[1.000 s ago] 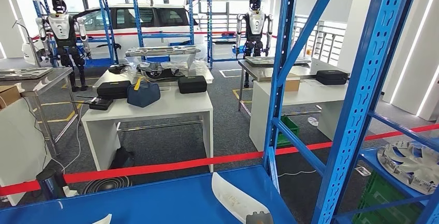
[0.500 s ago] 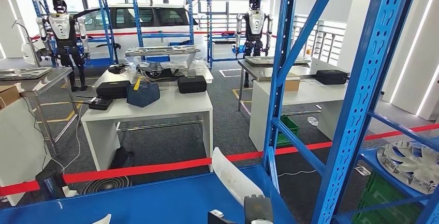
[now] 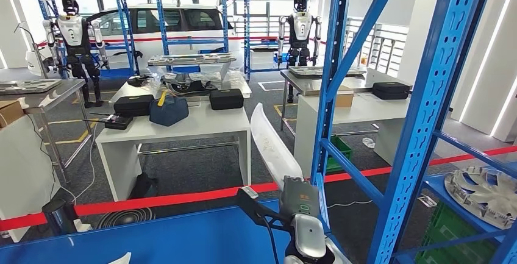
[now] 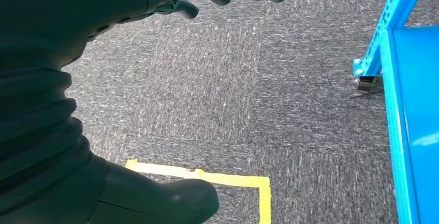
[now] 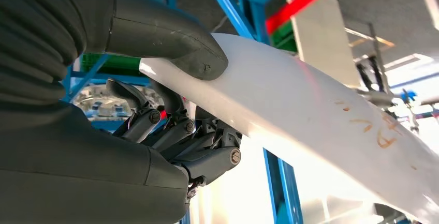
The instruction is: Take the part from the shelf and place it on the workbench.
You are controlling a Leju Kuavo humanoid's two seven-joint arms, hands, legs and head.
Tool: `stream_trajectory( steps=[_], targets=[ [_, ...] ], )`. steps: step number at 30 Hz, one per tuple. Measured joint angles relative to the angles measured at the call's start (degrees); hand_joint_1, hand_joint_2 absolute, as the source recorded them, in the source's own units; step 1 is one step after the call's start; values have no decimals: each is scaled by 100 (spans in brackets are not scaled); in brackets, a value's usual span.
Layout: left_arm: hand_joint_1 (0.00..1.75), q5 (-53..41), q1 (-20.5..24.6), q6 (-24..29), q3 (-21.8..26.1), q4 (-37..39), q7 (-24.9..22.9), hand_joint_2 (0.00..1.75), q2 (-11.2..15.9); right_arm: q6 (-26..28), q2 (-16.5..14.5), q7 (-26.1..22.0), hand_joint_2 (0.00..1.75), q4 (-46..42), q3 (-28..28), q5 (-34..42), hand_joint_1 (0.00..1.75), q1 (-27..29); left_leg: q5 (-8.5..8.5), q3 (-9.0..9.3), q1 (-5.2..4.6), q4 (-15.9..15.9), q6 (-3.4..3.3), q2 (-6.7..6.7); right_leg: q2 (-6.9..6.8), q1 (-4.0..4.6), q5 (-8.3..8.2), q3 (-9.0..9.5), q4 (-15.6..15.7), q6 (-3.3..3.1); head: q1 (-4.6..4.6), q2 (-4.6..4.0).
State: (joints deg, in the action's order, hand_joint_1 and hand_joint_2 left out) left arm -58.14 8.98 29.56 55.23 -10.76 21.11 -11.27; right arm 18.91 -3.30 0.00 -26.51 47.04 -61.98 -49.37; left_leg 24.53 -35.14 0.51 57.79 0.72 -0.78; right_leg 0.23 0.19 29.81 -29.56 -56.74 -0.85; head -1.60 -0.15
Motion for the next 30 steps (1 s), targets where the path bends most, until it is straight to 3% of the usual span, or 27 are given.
stream_trajectory(
  steps=[5,7,8,10,11,12,13,14,16,18,20,22,24,26,27,28,29,30],
  targets=[
    [0,60,12,16,0,-9,-84,175,53,-57,-29,0,175,-430,-136,-122,168,-66,17,1,-20,10,-58,2,3,-29,-2,7,11,62,1,1],
    [0,88,29,12,0,-10,-106,175,62,-63,-34,0,175,-578,-187,-156,168,-106,-14,29,15,-41,-94,19,4,-25,93,-48,-131,88,2,0],
    [0,97,40,6,1,-11,-116,175,71,-64,-34,0,175,-644,-209,-175,168,-127,-28,41,35,-68,-114,31,4,-26,230,-158,-368,103,4,0],
    [0,103,60,-7,5,-13,-130,175,90,-58,-35,0,175,-745,-239,-210,168,-152,-34,44,45,-79,-129,48,2,-52,595,-548,-1144,128,6,0],
    [0,104,66,-13,8,-13,-134,175,98,-55,-35,0,175,-783,-250,-226,168,-155,-33,39,47,-72,-128,51,1,-71,721,-749,-1522,142,6,1],
    [0,105,70,-15,11,-13,-137,175,103,-53,-35,0,175,-821,-265,-242,168,-152,-30,34,52,-60,-124,52,1,-90,738,-874,-1730,155,6,1],
    [0,105,71,-17,14,-13,-137,175,106,-53,-36,0,175,-864,-280,-259,168,-152,-26,29,62,-41,-113,52,0,-110,637,-891,-1711,167,6,1],
    [0,107,74,-19,15,-13,-138,175,106,-54,-38,0,175,-915,-293,-278,168,-157,-18,24,78,-16,-93,50,-1,-130,440,-796,-1464,180,6,1],
    [0,123,84,-18,20,-13,-148,175,113,-69,-54,0,175,-1038,-308,-318,168,-184,5,-1,100,55,-17,45,-2,-152,48,-459,-688,207,6,0],
    [0,165,96,-17,35,-15,-154,175,125,-108,-91,0,175,-1160,-315,-348,168,-216,5,-39,98,103,84,39,25,-142,-95,-314,-300,174,5,1],
    [0,203,96,-16,60,-15,-151,175,130,-149,-125,0,175,-1268,-322,-370,168,-238,-43,-59,102,75,186,35,51,-119,-126,-364,-299,79,4,1],
    [0,227,91,-10,79,-11,-149,175,128,-188,-167,0,175,-1370,-324,-397,168,-262,34,-114,119,117,262,41,42,-124,-193,-408,-282,-26,3,0],
    [0,258,93,4,98,-8,-150,175,126,-226,-218,0,175,-1473,-324,-424,168,-287,395,-312,121,579,296,52,30,-133,-259,-460,-264,-109,1,1],
    [0,284,93,23,118,-8,-150,175,126,-262,-249,0,175,-1556,-324,-443,168,-298,814,-588,111,1367,308,54,21,-112,-312,-528,-265,-142,-1,0],
    [0,290,91,31,124,-8,-150,175,125,-281,-257,0,175,-1590,-324,-448,168,-300,924,-659,105,1638,306,54,17,-99,-340,-563,-267,-147,-1,-1],
    [0,291,89,36,130,-7,-149,175,122,-303,-263,0,175,-1625,-324,-451,168,-305,935,-629,100,1705,293,54,14,-86,-369,-599,-268,-148,-1,-1],
    [0,286,89,38,136,-7,-148,175,119,-330,-265,0,175,-1661,-324,-452,168,-319,850,-478,93,1528,270,54,13,-77,-397,-631,-269,-143,-1,0],
    [0,277,93,38,139,-6,-149,175,115,-361,-266,0,175,-1705,-325,-454,168,-343,704,-221,83,1147,238,54,13,-71,-425,-659,-271,-132,0,0]
  ],
)
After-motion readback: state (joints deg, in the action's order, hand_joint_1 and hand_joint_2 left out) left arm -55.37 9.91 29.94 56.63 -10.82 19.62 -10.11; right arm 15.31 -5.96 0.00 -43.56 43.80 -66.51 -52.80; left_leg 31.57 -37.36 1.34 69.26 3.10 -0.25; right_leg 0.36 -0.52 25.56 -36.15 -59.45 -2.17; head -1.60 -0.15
